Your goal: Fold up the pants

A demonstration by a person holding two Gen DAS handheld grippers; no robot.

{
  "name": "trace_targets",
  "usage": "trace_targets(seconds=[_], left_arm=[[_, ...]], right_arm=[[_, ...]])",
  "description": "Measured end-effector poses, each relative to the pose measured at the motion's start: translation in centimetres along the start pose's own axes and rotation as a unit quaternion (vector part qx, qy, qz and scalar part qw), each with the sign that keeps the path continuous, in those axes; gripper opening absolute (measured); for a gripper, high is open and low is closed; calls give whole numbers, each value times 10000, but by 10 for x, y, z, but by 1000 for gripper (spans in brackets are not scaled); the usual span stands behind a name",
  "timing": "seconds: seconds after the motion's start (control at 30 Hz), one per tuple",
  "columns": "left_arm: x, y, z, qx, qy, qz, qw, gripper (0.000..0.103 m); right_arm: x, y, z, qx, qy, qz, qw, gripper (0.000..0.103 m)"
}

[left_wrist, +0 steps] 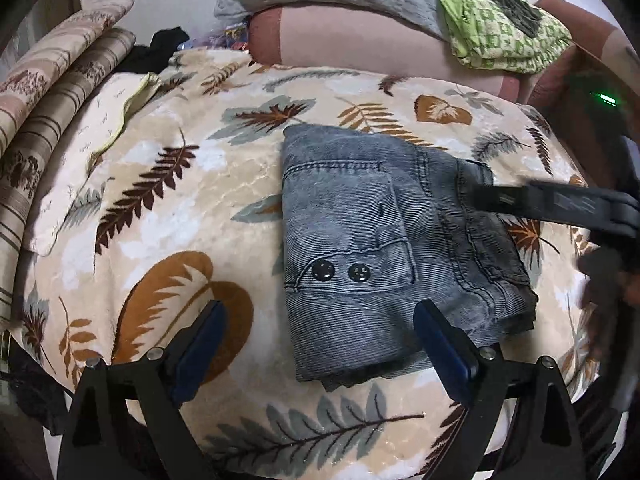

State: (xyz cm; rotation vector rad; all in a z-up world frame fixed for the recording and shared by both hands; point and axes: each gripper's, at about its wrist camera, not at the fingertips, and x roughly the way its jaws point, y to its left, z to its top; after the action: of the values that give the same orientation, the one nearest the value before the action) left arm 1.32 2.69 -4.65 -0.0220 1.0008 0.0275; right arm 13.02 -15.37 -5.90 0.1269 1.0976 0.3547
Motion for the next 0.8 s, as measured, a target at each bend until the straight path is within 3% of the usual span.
trace_targets(seconds=[0.2, 0.37, 0.5, 0.63, 0.67, 0.8], left_arm=[[-13, -11, -2, 155, -233, 102, 9996, 94], [-24, -21, -1, 250, -309, 131, 9991, 94], [-31, -24, 3, 143, -321, -122, 9993, 94], [-33, -33, 6, 263, -357, 60, 9990, 97], [-34, -35, 6, 282, -375, 120, 9988, 103], [-31, -36, 9, 307, -362, 173, 9987, 103]], right_arm=[[-69, -11, -46, -445, -400, -355, 9976, 103], [-103, -8, -79, -960, -397, -575, 9929, 103], [-113, -8, -91, -1023, -406, -519, 9926, 103], [-114, -6, -93, -998, -423, -431, 9932, 103], [-114, -6, -93, -998, -423, -431, 9932, 103], [-108, -5, -91, -939, -370, -380, 9942, 103]])
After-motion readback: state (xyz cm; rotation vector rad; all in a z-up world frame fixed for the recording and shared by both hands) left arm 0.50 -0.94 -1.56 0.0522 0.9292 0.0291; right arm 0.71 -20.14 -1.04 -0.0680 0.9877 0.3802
